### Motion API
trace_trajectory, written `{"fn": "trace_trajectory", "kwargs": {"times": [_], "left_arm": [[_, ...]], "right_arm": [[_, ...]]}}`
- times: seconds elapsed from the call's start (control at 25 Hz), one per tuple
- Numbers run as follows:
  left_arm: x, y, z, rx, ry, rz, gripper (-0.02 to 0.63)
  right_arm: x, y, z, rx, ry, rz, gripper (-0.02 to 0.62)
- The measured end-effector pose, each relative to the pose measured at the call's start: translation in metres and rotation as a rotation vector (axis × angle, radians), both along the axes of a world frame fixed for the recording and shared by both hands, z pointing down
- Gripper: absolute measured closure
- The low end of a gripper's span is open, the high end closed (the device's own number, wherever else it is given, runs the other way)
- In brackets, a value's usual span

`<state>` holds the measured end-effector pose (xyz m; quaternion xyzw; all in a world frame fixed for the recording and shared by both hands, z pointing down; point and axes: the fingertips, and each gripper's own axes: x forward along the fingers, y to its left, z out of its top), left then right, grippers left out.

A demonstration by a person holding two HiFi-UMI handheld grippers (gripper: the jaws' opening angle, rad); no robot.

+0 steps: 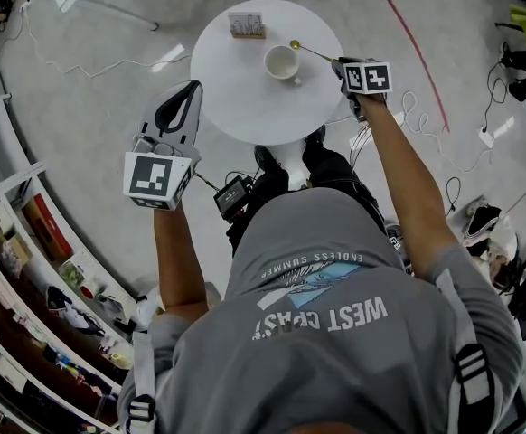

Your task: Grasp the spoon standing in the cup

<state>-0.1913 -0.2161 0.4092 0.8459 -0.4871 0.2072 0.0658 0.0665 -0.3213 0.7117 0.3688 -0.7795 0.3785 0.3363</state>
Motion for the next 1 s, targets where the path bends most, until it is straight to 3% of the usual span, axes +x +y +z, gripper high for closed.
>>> {"fn": "trace_trajectory", "kwargs": {"times": [0.44,1.0], "left_arm": [[-0.015,0.010,-0.017,0.062,-0.004,-0.031,0.601],[-0.020,0.023,-0.058,0.176,0.002,-0.020,0.601]], "right_arm": [[-0.001,-0.018,-0.061,0.124,-0.046,0.017,0.522],[-0.028,-0.024,-0.260,0.539,-0.268,-0.047,0.548]]}}
